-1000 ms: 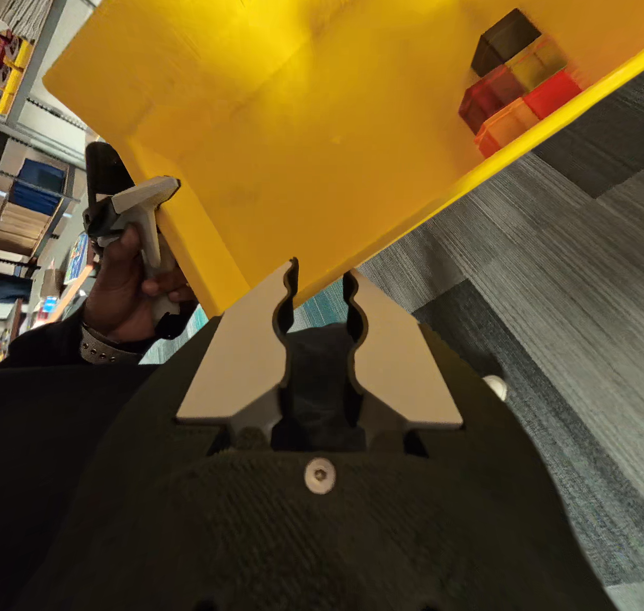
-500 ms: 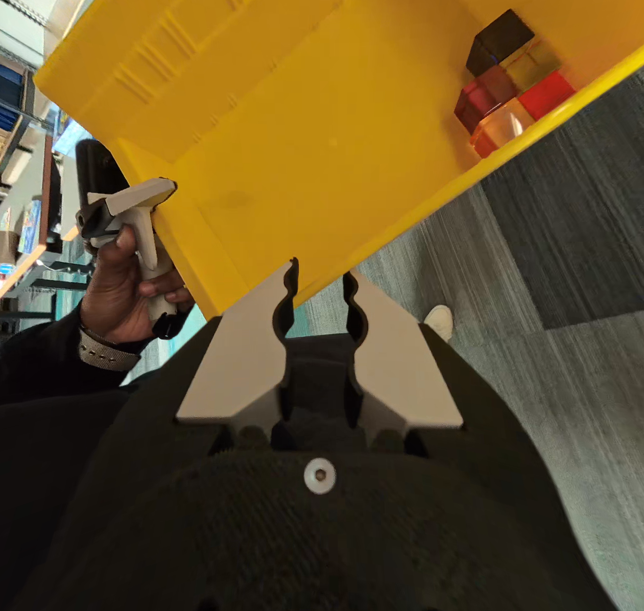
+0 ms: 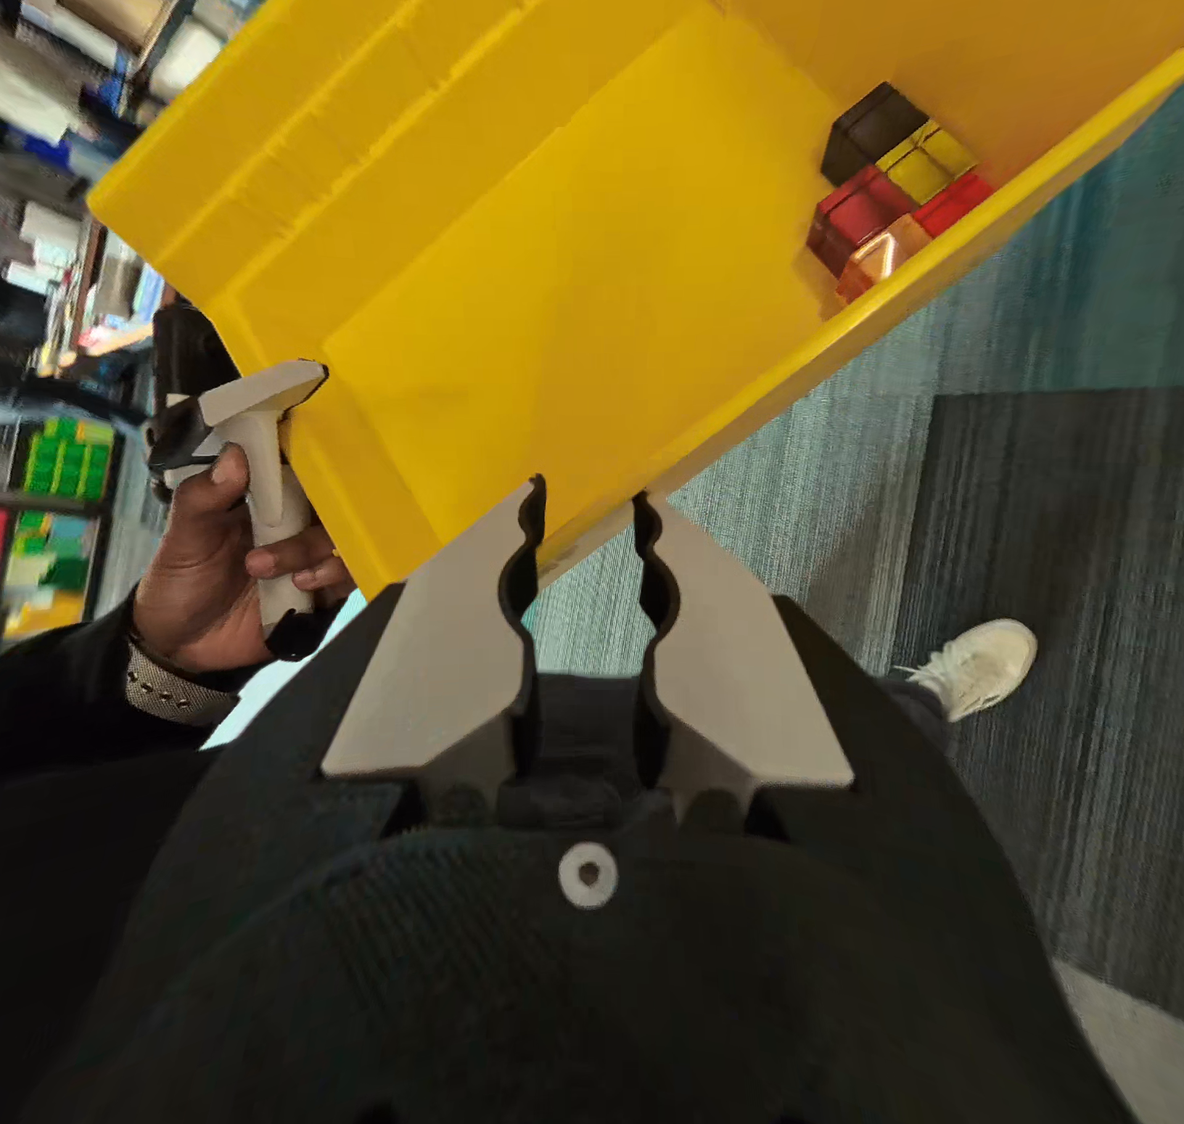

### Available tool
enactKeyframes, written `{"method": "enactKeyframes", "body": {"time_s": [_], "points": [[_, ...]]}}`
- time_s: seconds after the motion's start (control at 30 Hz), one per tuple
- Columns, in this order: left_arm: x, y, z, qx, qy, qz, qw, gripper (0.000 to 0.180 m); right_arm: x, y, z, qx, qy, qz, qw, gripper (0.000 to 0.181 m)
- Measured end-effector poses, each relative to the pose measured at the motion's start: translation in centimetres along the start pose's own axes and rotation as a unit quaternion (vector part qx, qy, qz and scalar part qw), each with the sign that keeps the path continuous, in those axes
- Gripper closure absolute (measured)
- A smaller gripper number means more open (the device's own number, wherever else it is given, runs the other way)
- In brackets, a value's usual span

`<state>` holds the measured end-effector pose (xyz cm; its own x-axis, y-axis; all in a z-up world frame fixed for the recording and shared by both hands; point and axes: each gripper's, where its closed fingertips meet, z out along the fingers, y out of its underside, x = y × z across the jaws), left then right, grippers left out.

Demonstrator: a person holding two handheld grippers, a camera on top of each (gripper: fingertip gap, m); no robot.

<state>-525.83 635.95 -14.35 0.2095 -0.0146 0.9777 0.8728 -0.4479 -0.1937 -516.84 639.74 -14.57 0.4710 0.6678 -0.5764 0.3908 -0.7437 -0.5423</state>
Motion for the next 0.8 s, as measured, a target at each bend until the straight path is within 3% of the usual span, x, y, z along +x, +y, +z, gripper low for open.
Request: {"method": "enactKeyframes", "body": {"time_s": [0.2, 0.4, 0.53, 0.63, 0.73, 0.8], "points": [[-3.8, -12.7, 5.4, 0.142, -0.028, -0.01, 0.989, 0.106, 4.7, -13.5, 10.3, -0.109, -0.064, -0.102, 0.987, 0.156], [-13.7, -25.7, 8.1, 0.263, 0.0, -0.004, 0.965, 0.106, 8.5, -23.4, 25.8, -0.117, -0.109, -0.229, 0.96, 0.155], [-20.2, -32.2, 8.8, 0.313, 0.0, -0.016, 0.95, 0.106, 10.4, -27.2, 35.1, -0.139, -0.127, -0.246, 0.951, 0.156], [-23.0, -33.8, 9.7, 0.306, -0.017, -0.042, 0.951, 0.104, 11.5, -28.2, 38.5, -0.177, -0.139, -0.234, 0.946, 0.152], [-24.9, -32.1, 10.5, 0.24, -0.016, -0.104, 0.965, 0.106, 12.0, -28.6, 39.4, -0.199, -0.173, -0.21, 0.942, 0.147], [-25.8, -30.1, 9.6, 0.223, -0.073, -0.13, 0.963, 0.083, 12.8, -28.3, 39.2, -0.234, -0.175, -0.207, 0.934, 0.152]]}}
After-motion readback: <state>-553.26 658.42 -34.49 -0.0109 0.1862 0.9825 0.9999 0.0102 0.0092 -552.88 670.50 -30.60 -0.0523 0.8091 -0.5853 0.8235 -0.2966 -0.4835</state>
